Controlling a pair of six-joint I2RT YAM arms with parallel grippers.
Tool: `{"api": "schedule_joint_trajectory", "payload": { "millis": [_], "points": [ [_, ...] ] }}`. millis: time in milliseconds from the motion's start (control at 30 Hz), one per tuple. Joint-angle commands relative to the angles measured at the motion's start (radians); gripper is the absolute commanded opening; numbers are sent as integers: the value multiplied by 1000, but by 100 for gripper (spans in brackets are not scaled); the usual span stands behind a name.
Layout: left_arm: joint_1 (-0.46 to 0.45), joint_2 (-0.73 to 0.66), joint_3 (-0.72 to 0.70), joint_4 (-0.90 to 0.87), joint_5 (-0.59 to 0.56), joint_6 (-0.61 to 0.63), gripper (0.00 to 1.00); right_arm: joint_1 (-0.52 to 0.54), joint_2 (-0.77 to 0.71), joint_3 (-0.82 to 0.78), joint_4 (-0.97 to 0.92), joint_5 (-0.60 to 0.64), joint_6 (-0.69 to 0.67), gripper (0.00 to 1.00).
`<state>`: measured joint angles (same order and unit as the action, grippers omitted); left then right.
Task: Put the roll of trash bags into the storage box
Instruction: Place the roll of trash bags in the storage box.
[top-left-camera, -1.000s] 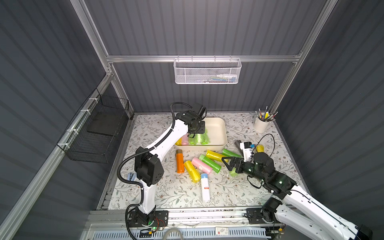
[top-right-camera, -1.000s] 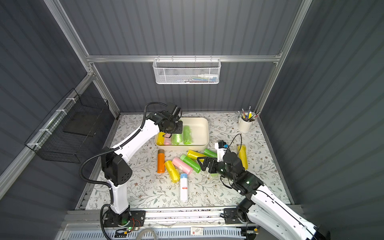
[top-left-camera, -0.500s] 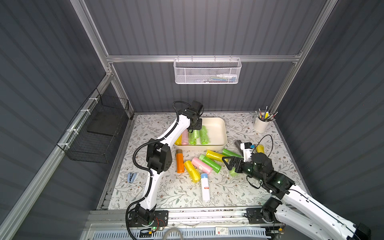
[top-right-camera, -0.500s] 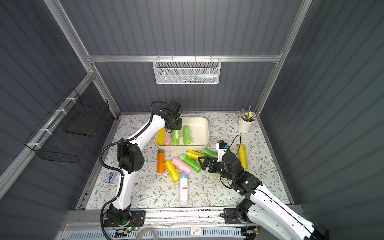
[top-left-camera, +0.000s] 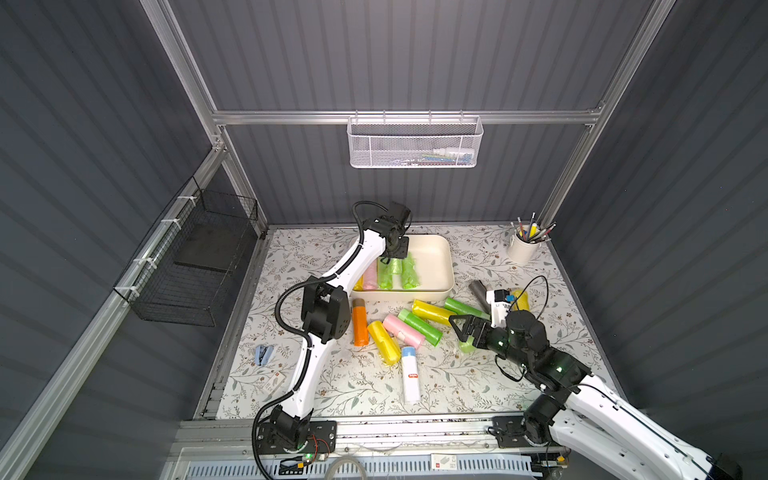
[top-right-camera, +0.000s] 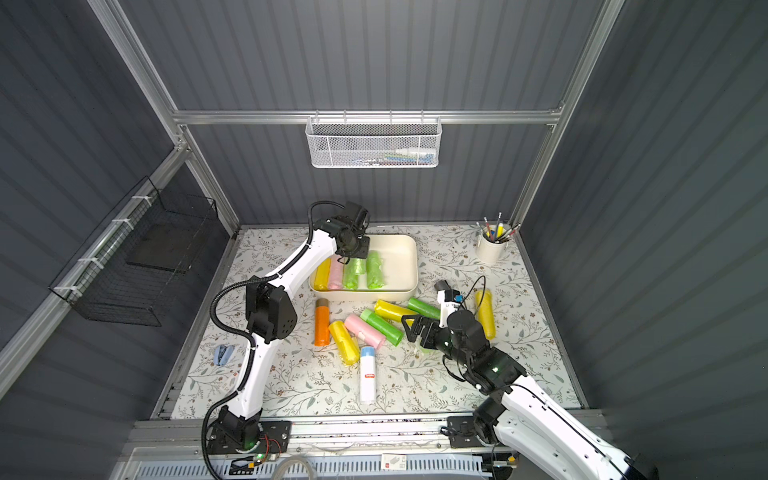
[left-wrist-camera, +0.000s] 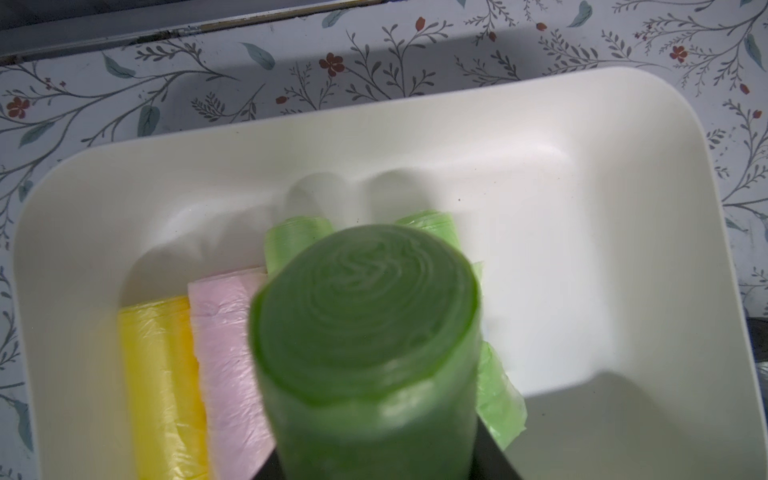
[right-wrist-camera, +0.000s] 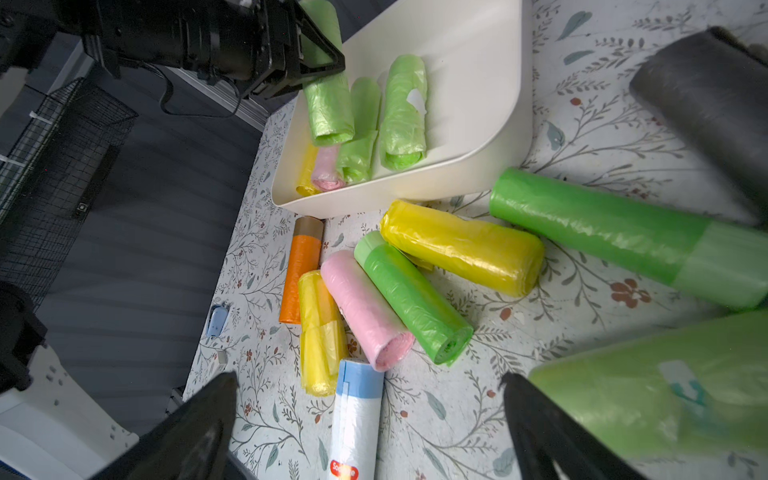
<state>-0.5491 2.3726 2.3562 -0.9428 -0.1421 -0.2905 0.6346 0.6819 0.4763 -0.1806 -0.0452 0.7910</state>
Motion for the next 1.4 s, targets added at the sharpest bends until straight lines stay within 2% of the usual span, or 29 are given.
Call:
{"api": "schedule_joint_trajectory", "payload": {
  "millis": [0,333,733,1367],
  "points": [
    [-3,22,37,19,30,19,36,-5,-1,-11,25,0,27,99],
    [1,91,86,12,81,19,36,-9,13,-2,18,0,20,99],
    [18,117,73,25,89,36,41,-14,27,-6,9,-6,21,99],
    [41,144,51,49,100,20,43,-17,64,-1,30,-29,17,99]
  ]
}}
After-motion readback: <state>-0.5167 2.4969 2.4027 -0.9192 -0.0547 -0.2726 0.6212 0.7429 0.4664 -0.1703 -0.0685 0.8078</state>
